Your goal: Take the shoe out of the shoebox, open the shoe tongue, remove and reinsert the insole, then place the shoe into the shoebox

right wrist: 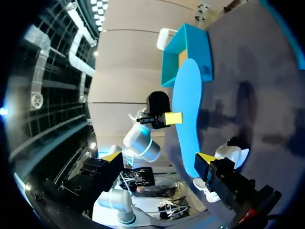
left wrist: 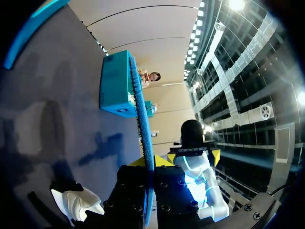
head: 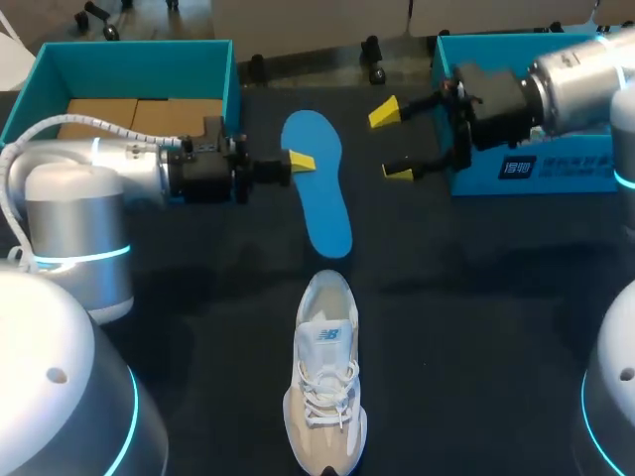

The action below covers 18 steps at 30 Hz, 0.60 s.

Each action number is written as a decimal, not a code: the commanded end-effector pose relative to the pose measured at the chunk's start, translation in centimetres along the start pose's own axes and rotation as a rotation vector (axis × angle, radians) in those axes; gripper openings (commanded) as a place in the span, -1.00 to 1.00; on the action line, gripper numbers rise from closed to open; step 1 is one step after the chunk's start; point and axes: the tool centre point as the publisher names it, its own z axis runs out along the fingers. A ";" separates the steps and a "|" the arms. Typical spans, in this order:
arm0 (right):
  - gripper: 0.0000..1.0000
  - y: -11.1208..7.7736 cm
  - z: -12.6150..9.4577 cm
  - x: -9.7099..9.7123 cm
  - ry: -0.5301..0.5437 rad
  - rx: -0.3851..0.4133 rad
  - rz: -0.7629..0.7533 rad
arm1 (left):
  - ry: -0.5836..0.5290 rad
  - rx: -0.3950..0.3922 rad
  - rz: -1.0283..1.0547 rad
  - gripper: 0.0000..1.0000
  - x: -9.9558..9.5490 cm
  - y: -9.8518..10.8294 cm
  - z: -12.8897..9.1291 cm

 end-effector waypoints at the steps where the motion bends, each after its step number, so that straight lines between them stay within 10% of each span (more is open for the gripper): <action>1: 1.00 -0.1 -0.1 1.6 -0.197 0.047 0.166 | -0.002 0.001 0.000 -1.00 0.0 0.0 0.2; 18: 1.00 0.3 -0.3 3.5 -0.351 0.069 0.284 | -0.002 0.001 0.000 -1.00 0.0 0.0 0.2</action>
